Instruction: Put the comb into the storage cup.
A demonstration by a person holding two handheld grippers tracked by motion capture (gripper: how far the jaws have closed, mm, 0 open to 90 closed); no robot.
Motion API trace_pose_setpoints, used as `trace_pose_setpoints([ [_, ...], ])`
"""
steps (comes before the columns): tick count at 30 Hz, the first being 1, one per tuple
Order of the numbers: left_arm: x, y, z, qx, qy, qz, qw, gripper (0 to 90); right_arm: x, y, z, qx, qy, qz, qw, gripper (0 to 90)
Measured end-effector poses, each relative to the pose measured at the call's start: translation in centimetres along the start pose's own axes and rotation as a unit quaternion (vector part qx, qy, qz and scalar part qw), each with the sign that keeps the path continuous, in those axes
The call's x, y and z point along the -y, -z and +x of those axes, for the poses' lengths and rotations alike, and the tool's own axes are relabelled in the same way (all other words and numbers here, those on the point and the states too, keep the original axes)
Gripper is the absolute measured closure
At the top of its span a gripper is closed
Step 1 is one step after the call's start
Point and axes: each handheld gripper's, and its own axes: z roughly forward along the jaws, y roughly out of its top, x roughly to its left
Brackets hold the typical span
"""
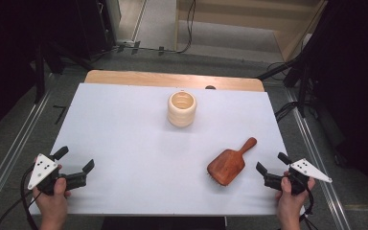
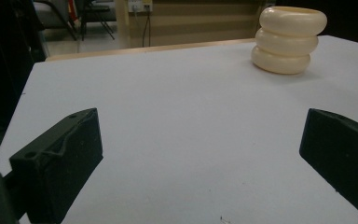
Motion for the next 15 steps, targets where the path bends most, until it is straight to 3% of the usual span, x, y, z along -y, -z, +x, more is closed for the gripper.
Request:
trace_pose_setpoints([
  [3, 0.0, -0.1, 0.1, 0.0, 0.007, 0.001, 1.0, 0.0, -0.2, 0.3, 0.0, -0.009, 0.009, 0.013, 0.9998, 6.4],
  [7, 0.0, -0.2, 0.1, 0.007, 0.005, 0.003, 1.0, 0.0, -1.2, 0.2, 0.2, -0.032, 0.018, 0.041, 0.9985, 7.4],
  [8, 0.0, -0.2, 0.1, 0.007, 0.005, 0.004, 1.0, 0.0, -1.6, 0.2, 0.4, -0.022, 0.021, 0.05, 0.9983, 14.7],
  [9, 0.0, -0.2, 0.1, 0.008, 0.005, 0.004, 0.9999, 0.0, -1.9, 0.2, 0.5, -0.008, 0.021, 0.051, 0.9985, 28.2],
  [12, 0.0, -0.3, 0.2, 0.016, 0.01, 0.005, 0.9998, 0.0, -2.6, 0.2, 0.6, -0.04, 0.023, 0.049, 0.9978, 42.9],
  [13, 0.0, -0.3, 0.2, 0.016, 0.01, 0.005, 0.9998, 0.0, -2.8, 0.1, 0.6, -0.04, 0.028, 0.056, 0.9972, 49.1],
  [14, 0.0, -0.2, 0.2, 0.017, 0.01, 0.005, 0.9998, 0.0, -2.8, 0.1, 0.6, -0.04, 0.028, 0.056, 0.9972, 49.1],
  [15, 0.0, -0.2, 0.3, 0.018, 0.012, 0.003, 0.9998, 0.0, -3.4, -0.3, 0.6, -0.054, 0.038, 0.079, 0.9947, 58.5],
])
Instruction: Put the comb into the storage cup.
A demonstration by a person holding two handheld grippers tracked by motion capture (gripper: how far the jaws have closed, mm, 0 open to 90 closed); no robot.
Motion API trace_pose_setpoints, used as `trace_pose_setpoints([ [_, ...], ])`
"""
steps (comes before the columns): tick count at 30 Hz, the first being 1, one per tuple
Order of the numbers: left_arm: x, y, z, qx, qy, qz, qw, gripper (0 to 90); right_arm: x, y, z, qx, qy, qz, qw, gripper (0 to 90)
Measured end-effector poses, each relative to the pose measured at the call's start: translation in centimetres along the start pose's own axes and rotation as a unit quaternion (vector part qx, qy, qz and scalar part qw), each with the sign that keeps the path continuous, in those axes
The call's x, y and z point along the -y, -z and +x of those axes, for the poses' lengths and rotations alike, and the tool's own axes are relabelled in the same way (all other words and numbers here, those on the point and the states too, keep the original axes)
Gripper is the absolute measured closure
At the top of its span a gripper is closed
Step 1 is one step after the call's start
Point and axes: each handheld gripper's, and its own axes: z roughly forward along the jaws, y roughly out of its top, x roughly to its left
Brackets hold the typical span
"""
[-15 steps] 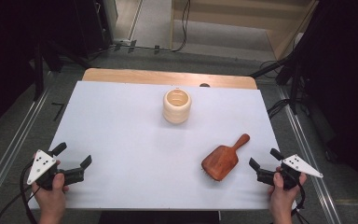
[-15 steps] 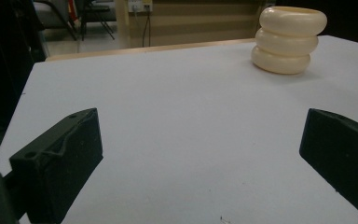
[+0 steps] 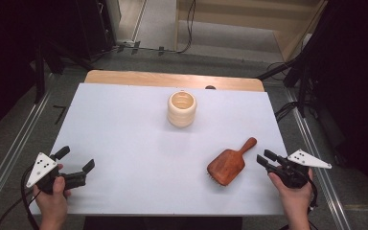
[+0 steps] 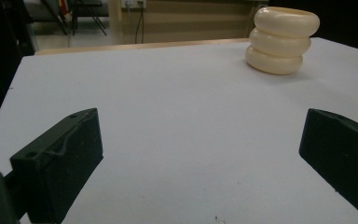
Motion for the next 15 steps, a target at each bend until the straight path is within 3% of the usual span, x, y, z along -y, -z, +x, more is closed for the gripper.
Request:
trace_pose_setpoints([
  [8, 0.0, -0.1, -0.2, -0.002, -0.006, 0.004, 1.0, 0.0, -2.3, -0.7, -0.4, -0.01, 0.021, 0.033, 0.9992, 80.0],
  [15, 0.0, -0.1, -0.1, -0.006, -0.003, 0.002, 1.0, 0.0, -4.5, -1.7, -1.1, -0.007, 0.033, 0.044, 0.9985, 87.5],
])
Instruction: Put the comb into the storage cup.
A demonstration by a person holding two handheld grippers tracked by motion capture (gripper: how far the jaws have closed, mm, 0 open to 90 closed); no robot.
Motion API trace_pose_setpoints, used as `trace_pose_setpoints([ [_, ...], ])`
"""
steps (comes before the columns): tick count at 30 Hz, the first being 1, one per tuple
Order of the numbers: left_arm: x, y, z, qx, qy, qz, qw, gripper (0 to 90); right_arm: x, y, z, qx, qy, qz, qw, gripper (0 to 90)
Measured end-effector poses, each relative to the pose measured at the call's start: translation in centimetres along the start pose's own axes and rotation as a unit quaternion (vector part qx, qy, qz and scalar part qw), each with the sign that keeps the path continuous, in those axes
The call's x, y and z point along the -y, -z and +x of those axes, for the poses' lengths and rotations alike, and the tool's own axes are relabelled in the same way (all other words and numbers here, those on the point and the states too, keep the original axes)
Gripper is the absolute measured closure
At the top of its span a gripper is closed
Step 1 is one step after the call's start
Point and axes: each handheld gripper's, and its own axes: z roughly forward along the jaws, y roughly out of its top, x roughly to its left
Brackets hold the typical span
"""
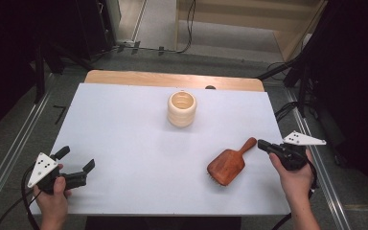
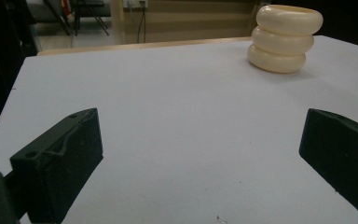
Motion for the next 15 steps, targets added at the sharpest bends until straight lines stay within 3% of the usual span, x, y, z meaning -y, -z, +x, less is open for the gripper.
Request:
trace_pose_setpoints([
  [3, 0.0, 0.0, 0.0, 0.0, 0.001, 0.0, 1.0, 0.0, -0.6, -0.3, -0.3, -0.009, 0.002, 0.007, 0.9999, 87.7],
  [5, 0.0, 0.0, 0.0, 0.003, -0.001, 0.002, 1.0, 0.0, -1.5, -1.1, -0.7, -0.017, 0.007, 0.026, 0.9995, 87.8],
  [15, 0.0, -0.1, 0.0, 0.0, -0.003, 0.003, 1.0, 0.0, -3.9, -4.0, -1.5, -0.01, 0.033, 0.082, 0.996, 87.9],
])
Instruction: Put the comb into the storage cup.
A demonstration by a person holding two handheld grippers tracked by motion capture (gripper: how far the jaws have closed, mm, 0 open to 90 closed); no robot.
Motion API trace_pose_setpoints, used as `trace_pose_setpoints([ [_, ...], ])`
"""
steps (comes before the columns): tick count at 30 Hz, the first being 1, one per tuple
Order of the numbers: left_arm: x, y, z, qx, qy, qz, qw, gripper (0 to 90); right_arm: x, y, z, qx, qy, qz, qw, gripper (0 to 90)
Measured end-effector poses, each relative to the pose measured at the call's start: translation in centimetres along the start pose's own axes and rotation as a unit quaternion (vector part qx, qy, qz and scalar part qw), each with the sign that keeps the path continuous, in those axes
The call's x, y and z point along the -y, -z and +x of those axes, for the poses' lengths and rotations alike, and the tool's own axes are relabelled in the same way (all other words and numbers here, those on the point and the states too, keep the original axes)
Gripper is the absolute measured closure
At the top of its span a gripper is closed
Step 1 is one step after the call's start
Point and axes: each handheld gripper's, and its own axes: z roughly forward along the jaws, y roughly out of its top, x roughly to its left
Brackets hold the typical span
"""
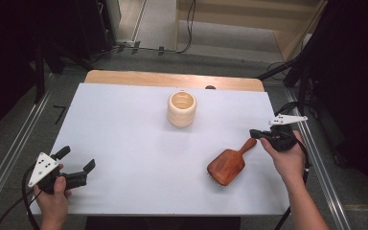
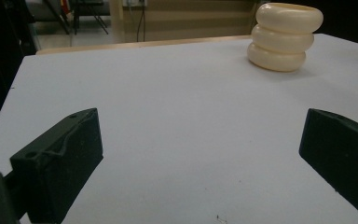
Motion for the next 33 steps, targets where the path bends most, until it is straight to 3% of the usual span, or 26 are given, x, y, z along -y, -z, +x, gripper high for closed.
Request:
trace_pose_setpoints([
  [5, 0.0, 0.0, 0.0, 0.001, 0.001, -0.002, 1.0, 0.0, -1.0, -1.3, -0.3, 0.019, 0.011, 0.036, 0.9991, 87.9],
  [11, 0.0, 0.0, 0.0, 0.0, -0.001, 0.001, 1.0, 0.0, -1.7, -3.1, -1.4, 0.02, 0.001, 0.081, 0.9965, 88.0],
  [18, 0.0, 0.0, -0.1, -0.001, -0.002, 0.0, 1.0, 0.0, -1.7, -4.2, -2.2, 0.03, 0.001, 0.094, 0.9951, 88.0],
  [33, 0.0, 0.0, -0.1, 0.004, -0.003, -0.002, 1.0, 0.0, -0.6, -5.9, -4.4, 0.023, -0.037, 0.14, 0.9892, 88.0],
])
